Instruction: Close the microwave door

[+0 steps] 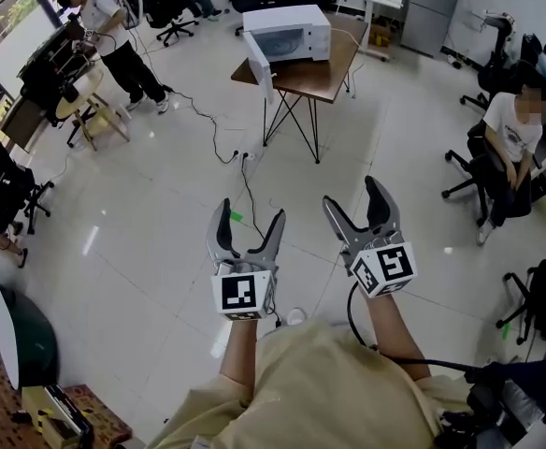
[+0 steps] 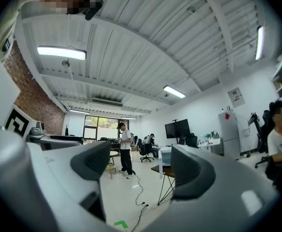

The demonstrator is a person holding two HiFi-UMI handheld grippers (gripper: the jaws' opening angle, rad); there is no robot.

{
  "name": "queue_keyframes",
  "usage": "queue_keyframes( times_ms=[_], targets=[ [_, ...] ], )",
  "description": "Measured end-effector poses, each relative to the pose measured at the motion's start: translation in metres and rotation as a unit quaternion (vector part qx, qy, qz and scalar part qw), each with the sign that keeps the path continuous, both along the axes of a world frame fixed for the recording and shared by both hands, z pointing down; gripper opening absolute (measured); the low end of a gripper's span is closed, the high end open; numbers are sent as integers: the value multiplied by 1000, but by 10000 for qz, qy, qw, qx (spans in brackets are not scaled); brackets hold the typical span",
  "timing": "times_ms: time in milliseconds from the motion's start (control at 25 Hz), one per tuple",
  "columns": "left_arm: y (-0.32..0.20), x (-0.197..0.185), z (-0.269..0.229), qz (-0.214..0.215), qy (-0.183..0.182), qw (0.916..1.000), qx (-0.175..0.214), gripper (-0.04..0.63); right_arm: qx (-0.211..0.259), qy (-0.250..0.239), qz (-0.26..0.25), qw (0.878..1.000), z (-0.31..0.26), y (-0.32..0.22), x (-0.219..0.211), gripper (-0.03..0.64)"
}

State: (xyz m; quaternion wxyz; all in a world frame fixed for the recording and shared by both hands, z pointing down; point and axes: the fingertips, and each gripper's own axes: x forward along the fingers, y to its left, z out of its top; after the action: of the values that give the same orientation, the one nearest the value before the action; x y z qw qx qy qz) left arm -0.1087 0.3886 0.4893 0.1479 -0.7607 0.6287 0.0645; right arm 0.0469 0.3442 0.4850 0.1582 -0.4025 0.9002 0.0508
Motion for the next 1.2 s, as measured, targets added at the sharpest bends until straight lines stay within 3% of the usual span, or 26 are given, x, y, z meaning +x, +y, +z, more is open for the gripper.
queue_keyframes(
  times_ms=[200, 360, 520, 760, 920, 1200],
  targets=[
    [-26, -22, 2, 282, -94, 9994, -161, 414, -335, 42, 34, 9994, 19, -17, -32, 382],
    [-86, -46, 11, 258, -14, 9991, -322, 414, -495, 68, 53, 9987, 23, -75, -51, 382],
    [-133, -36, 51, 272, 84, 9988, -403, 414, -472, 32, 36, 9989, 55, -119, -40, 382],
    [-198, -13, 10, 214, 21, 9977, -637, 408, -438, -41, 29, 9990, 11, -189, -17, 382],
    [-246, 1, -9, 92, 66, 9998, -140, 408, -257, 4, -103, 9996, -4, -238, -1, 382],
    [-320, 20, 2, -207, 28, 9994, -279, 408, -407, -165, -247, 9987, 10, -332, 33, 382]
  ],
)
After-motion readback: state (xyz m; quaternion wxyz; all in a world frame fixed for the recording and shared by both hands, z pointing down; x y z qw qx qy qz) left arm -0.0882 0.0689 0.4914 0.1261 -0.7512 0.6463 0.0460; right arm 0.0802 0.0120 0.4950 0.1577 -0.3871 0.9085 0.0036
